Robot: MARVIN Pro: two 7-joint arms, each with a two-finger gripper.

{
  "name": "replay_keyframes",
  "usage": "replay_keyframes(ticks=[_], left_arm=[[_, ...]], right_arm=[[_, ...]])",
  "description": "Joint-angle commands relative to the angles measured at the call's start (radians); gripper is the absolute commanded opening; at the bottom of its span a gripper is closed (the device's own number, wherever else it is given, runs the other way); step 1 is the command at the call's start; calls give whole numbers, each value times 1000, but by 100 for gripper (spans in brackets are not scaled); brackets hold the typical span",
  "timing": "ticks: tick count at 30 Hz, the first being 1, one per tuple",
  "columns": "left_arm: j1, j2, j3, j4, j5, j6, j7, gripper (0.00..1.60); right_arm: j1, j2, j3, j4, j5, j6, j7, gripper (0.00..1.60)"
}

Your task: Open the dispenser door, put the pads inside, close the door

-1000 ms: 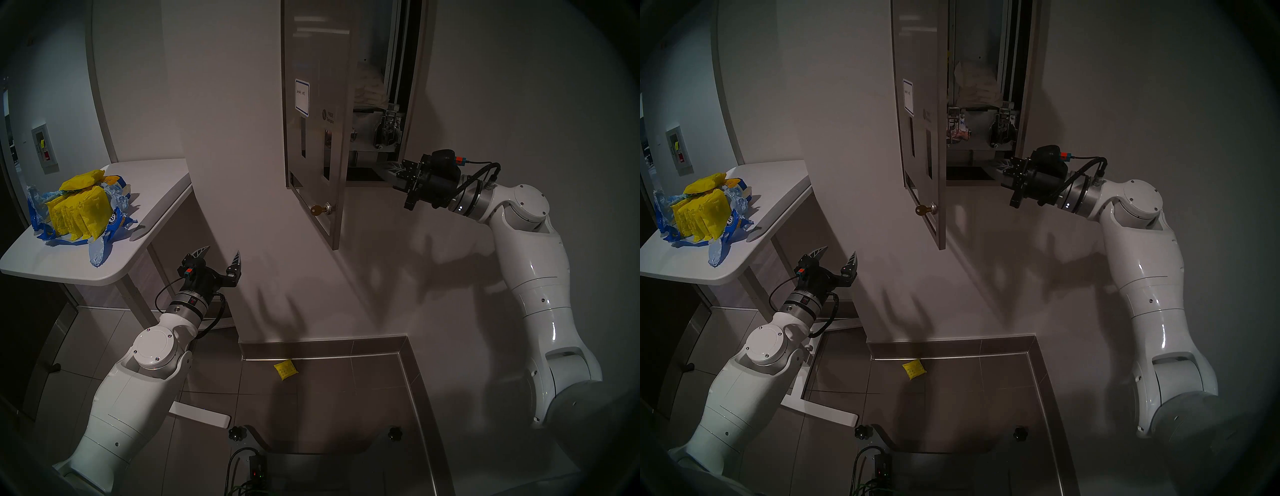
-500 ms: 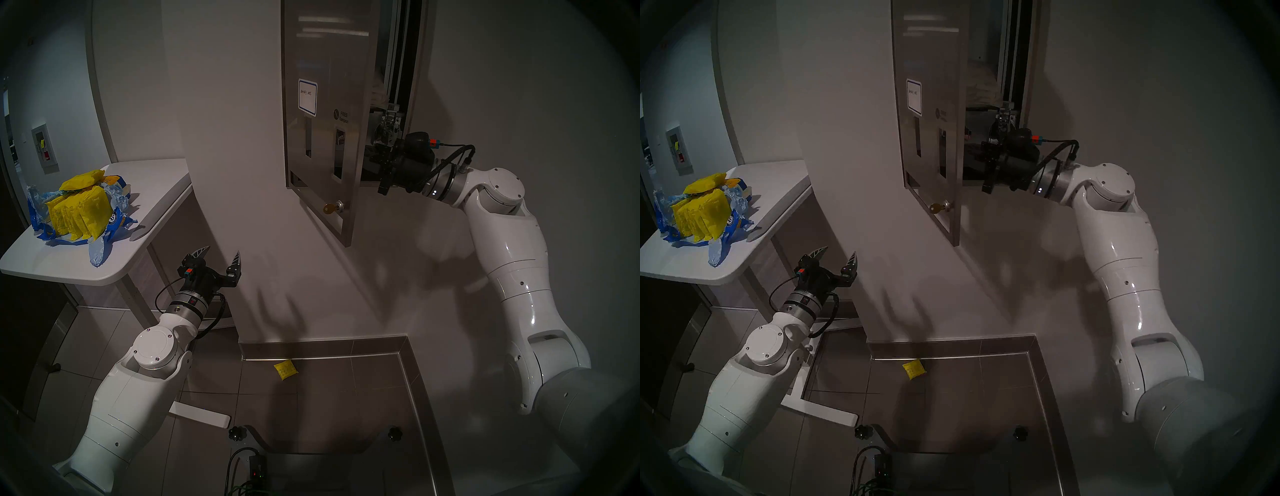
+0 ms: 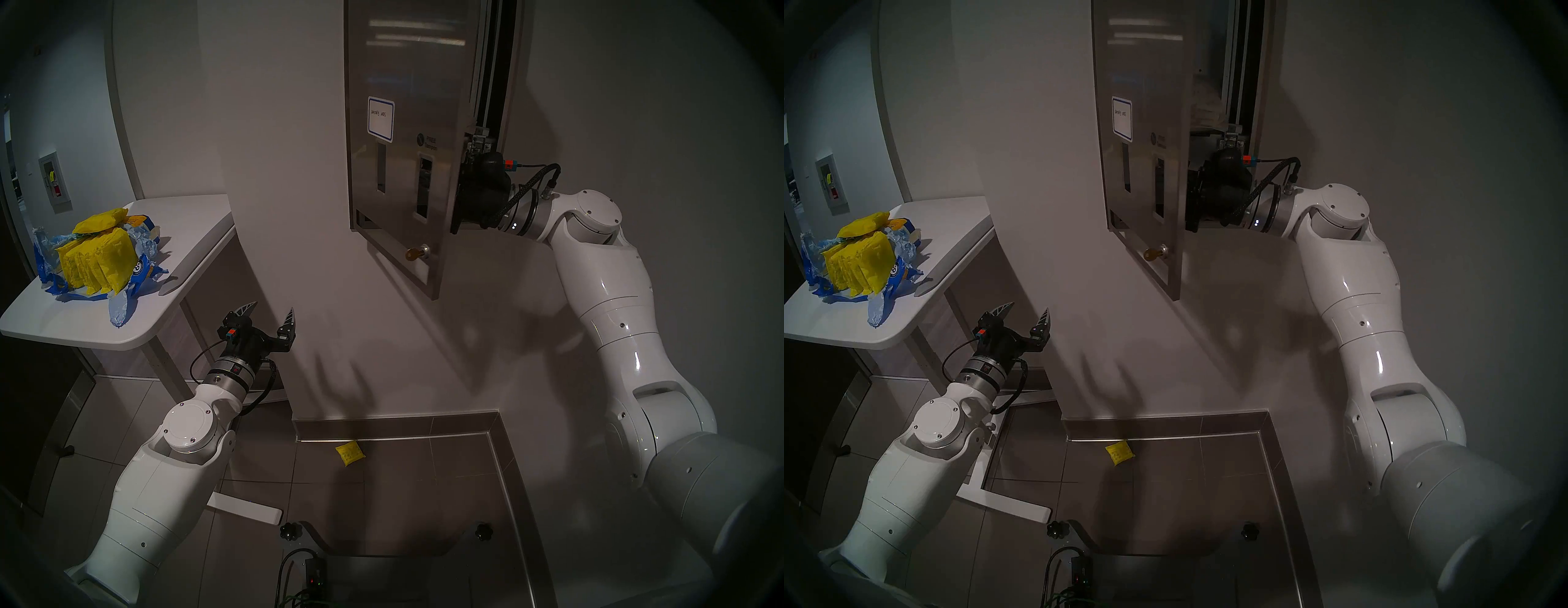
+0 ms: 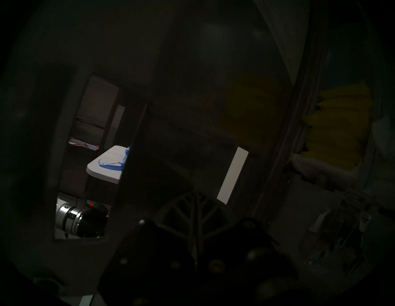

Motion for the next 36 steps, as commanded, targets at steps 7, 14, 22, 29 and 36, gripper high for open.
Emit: replay_keyframes(ticks=[7, 14, 22, 29, 36], left_arm=[[-23, 1, -10, -28, 0, -14, 1, 160], [-24, 1, -10, -28, 0, -13, 0, 160], [-24, 1, -10, -28, 0, -13, 0, 160], [-24, 1, -10, -28, 0, -13, 0, 160], [-23, 1, -10, -28, 0, -14, 0, 160]], right_arm=[[119, -64, -12, 21, 50, 43, 61, 0], [145, -137, -7, 26, 83, 83, 32, 0], [138, -216, -8, 24, 98, 87, -35, 0], [136, -275, -18, 12, 85, 75, -114, 0], [147, -308, -44, 15, 39, 50, -199, 0]])
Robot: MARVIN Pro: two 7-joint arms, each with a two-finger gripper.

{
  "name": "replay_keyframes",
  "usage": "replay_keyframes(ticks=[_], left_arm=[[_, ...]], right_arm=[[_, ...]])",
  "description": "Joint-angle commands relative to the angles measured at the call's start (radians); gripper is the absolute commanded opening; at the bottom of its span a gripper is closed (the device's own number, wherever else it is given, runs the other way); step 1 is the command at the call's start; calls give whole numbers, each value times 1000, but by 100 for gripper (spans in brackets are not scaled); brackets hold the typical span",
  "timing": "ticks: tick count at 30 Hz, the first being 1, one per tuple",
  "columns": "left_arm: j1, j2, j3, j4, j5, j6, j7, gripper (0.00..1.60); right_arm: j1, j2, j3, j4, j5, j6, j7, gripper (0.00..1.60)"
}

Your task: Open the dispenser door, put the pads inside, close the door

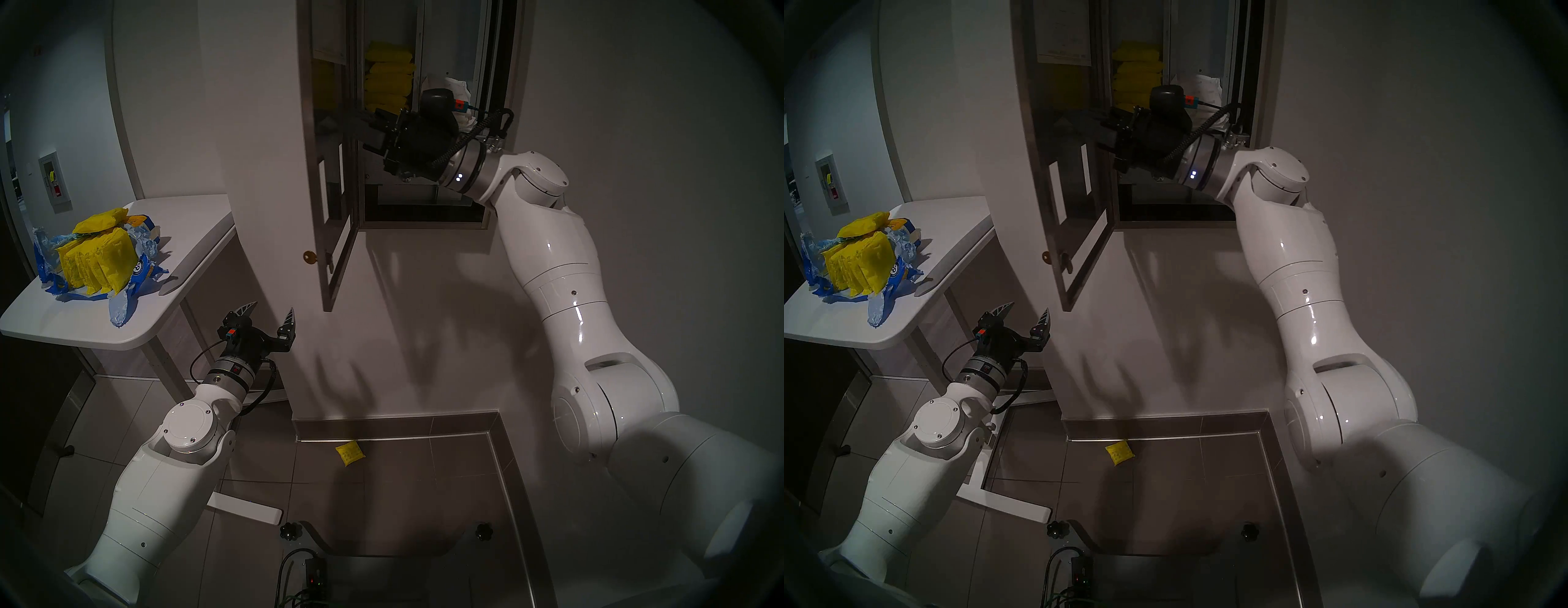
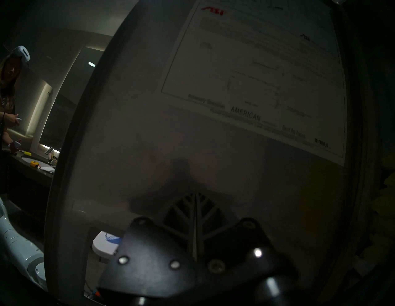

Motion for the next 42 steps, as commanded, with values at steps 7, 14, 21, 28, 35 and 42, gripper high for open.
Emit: replay_keyframes(ticks=[7, 14, 21, 28, 35, 42], left_arm=[[-24, 1, -10, -28, 0, -13, 0, 160], [-24, 1, -10, -28, 0, -13, 0, 160], [-24, 1, -9, -27, 0, -13, 0, 160], [-24, 1, -9, -27, 0, -13, 0, 160], [-24, 1, -10, -28, 0, -13, 0, 160], [-23, 1, -10, -28, 0, -14, 1, 160]], right_arm=[[86, -93, -65, 9, -171, -87, -203, 0], [121, -129, -83, 60, -300, -139, -302, 0], [153, -153, -97, 120, -394, -194, -430, 0], [184, -185, -95, 178, -458, -219, -522, 0], [196, -198, -103, 224, -503, -247, -575, 0], [194, -195, -98, 240, -533, -266, -594, 0]])
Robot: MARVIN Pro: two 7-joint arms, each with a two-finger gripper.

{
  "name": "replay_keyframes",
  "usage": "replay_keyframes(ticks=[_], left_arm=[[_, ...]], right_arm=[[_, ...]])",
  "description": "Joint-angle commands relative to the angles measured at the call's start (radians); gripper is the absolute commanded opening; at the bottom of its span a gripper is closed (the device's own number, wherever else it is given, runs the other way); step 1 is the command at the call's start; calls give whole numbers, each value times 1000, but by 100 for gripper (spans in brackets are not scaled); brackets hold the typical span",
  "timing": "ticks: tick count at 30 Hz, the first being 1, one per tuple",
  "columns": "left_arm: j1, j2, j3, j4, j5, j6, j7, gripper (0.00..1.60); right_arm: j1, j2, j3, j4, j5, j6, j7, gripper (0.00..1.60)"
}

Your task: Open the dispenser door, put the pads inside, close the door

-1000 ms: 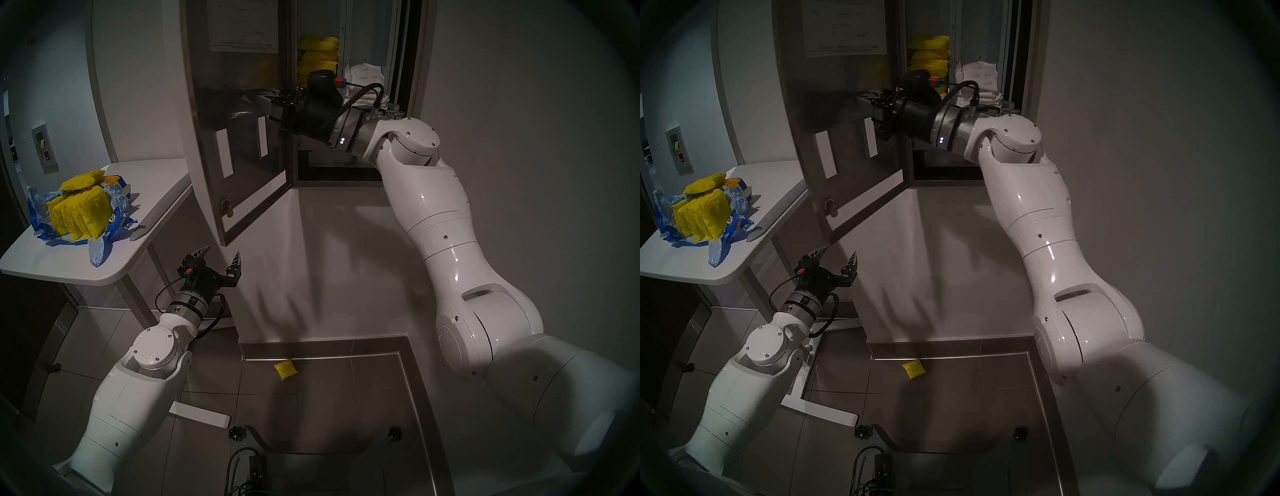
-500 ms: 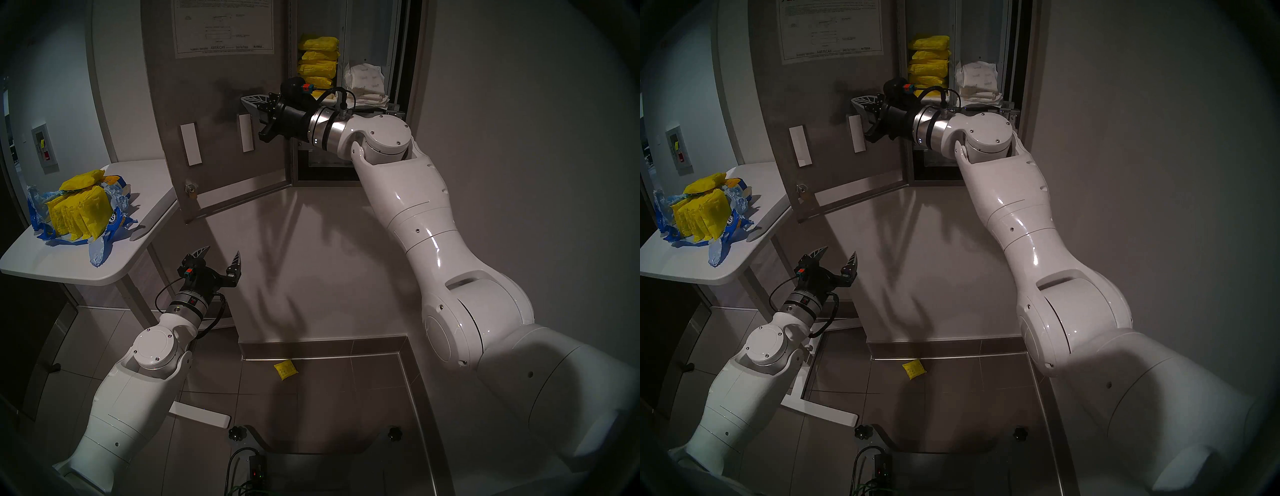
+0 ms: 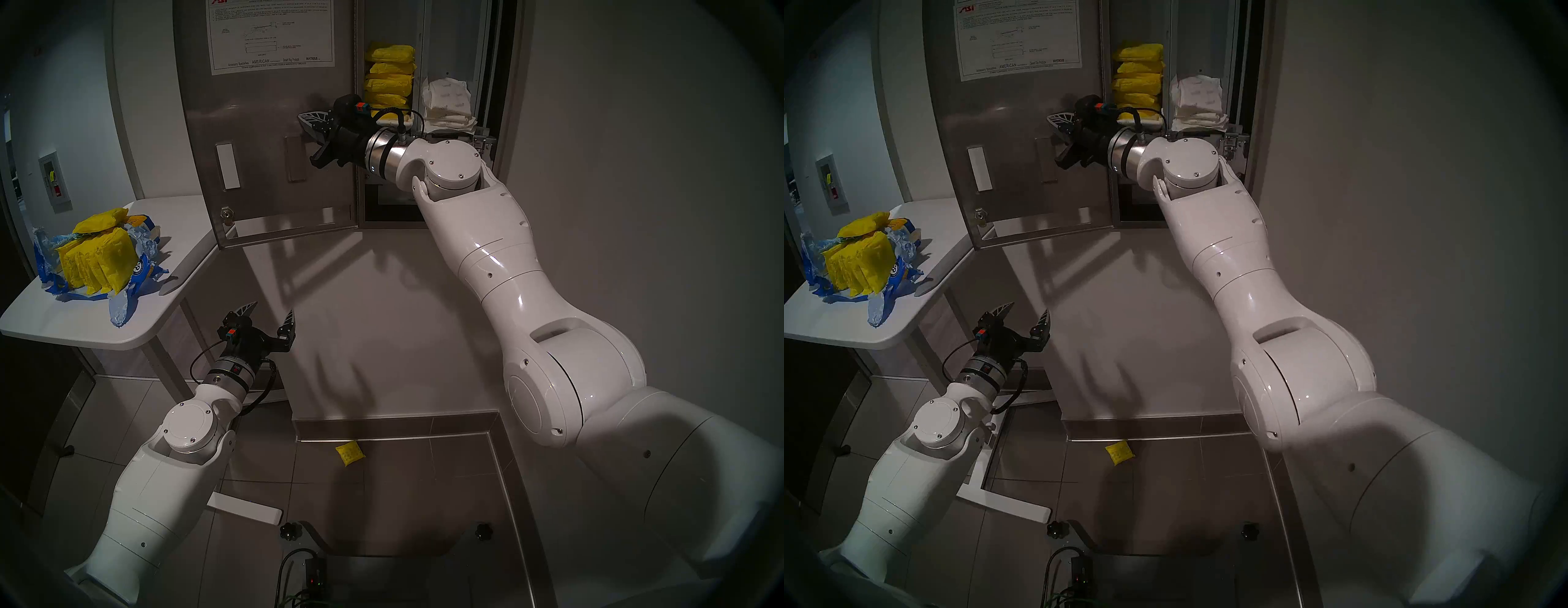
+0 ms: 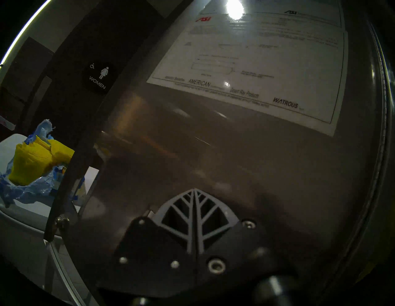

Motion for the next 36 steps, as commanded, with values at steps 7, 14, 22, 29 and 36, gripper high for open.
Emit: replay_keyframes(ticks=[7, 14, 22, 29, 36], left_arm=[[-23, 1, -10, -29, 0, -14, 1, 160], [-23, 1, -10, -29, 0, -14, 1, 160], [-23, 1, -10, -29, 0, -14, 1, 160], [-23, 1, -10, -29, 0, -14, 1, 160], [-23, 1, -10, -29, 0, -14, 1, 160]], right_arm=[[54, -10, 19, -12, -39, -22, -64, 0], [76, -19, 1, 28, -101, -33, -109, 0], [114, -30, -4, 114, -159, -59, -169, 0], [127, -34, 6, 154, -175, -84, -189, 0], [112, -26, 28, 137, -163, -91, -175, 0]])
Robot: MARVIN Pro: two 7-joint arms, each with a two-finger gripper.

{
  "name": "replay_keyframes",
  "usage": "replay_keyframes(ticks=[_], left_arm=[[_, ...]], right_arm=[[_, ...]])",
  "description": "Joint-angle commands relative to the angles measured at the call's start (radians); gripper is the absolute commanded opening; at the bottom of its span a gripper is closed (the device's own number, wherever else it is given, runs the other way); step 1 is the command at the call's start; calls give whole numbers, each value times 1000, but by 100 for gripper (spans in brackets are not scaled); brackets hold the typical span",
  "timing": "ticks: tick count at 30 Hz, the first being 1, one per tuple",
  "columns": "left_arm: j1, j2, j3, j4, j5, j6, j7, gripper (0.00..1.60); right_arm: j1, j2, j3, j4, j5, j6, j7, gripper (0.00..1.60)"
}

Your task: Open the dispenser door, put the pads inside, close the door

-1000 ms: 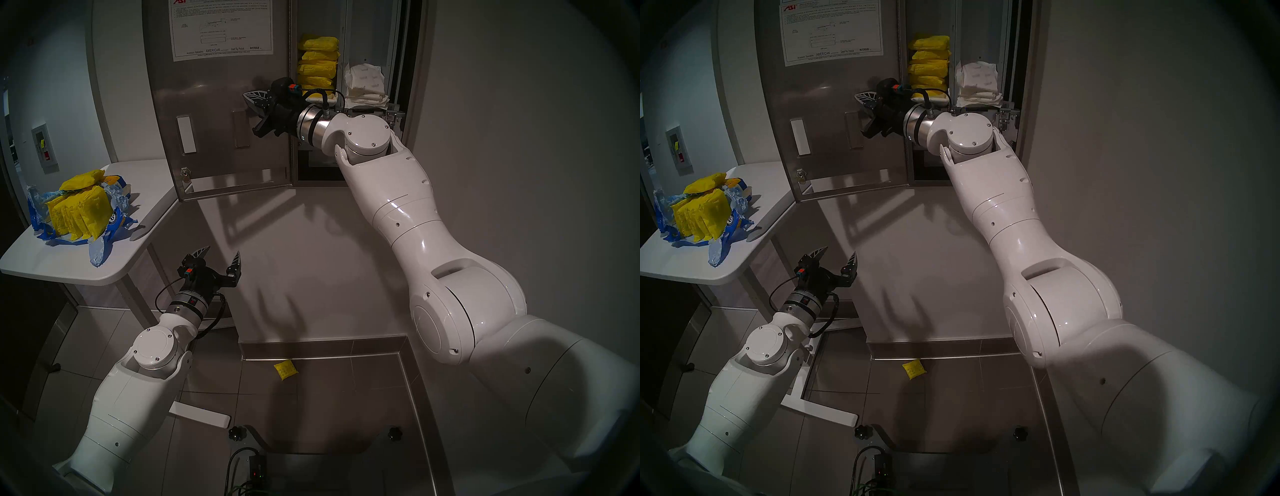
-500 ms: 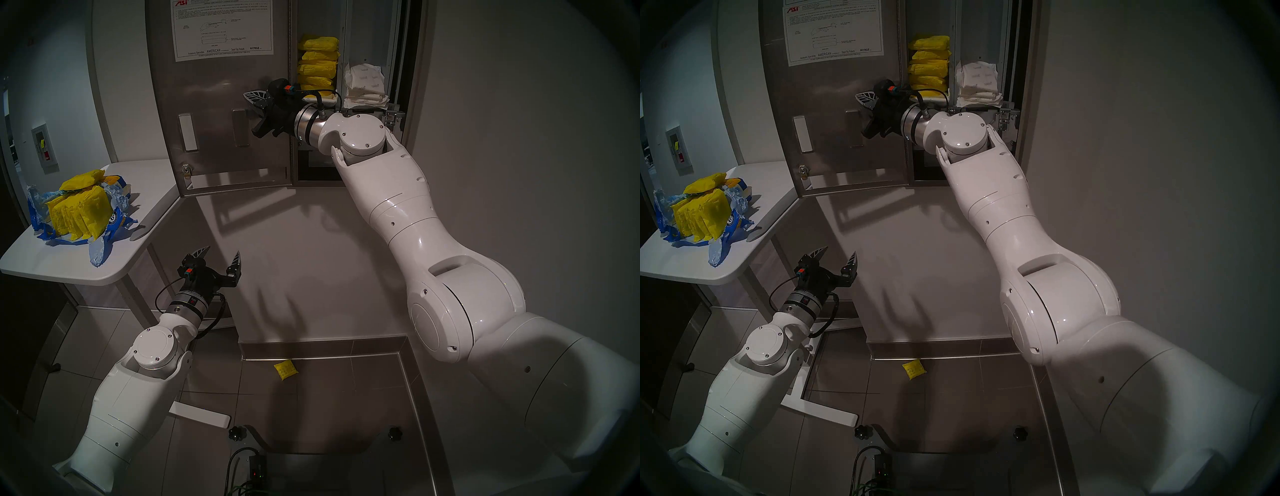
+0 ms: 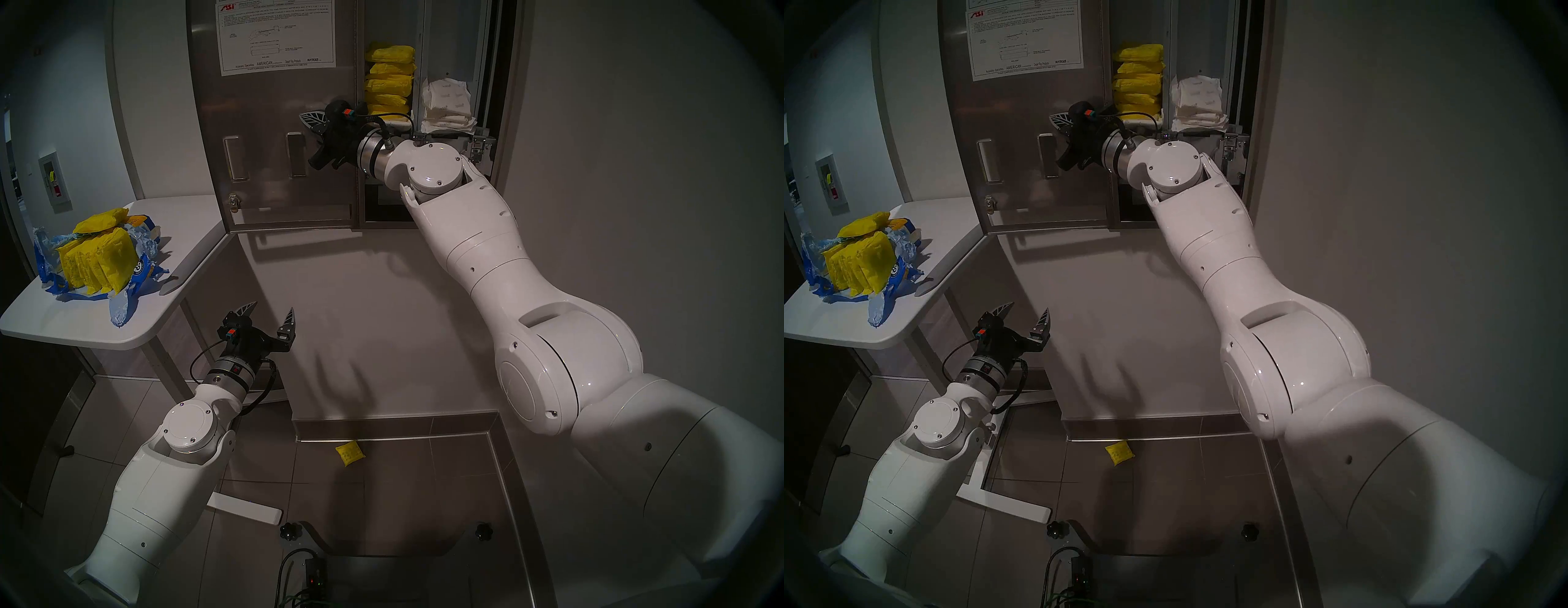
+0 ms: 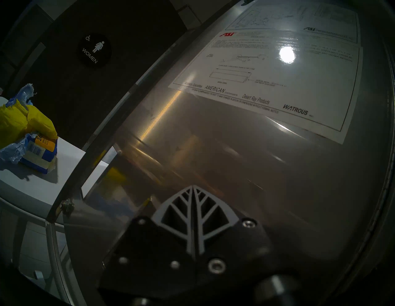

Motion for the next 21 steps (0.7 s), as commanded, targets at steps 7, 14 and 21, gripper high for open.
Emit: replay_keyframes(ticks=[7, 14, 21], left_arm=[[-24, 1, -10, -28, 0, -13, 0, 160], [-24, 1, -9, -28, 0, -13, 0, 160], [-24, 1, -9, -27, 0, -13, 0, 160]], right_arm=[[13, 22, 90, -87, 76, 44, 23, 0], [-25, 40, 122, -174, 131, 83, 98, 0], [-44, 60, 161, -259, 178, 142, 169, 0]])
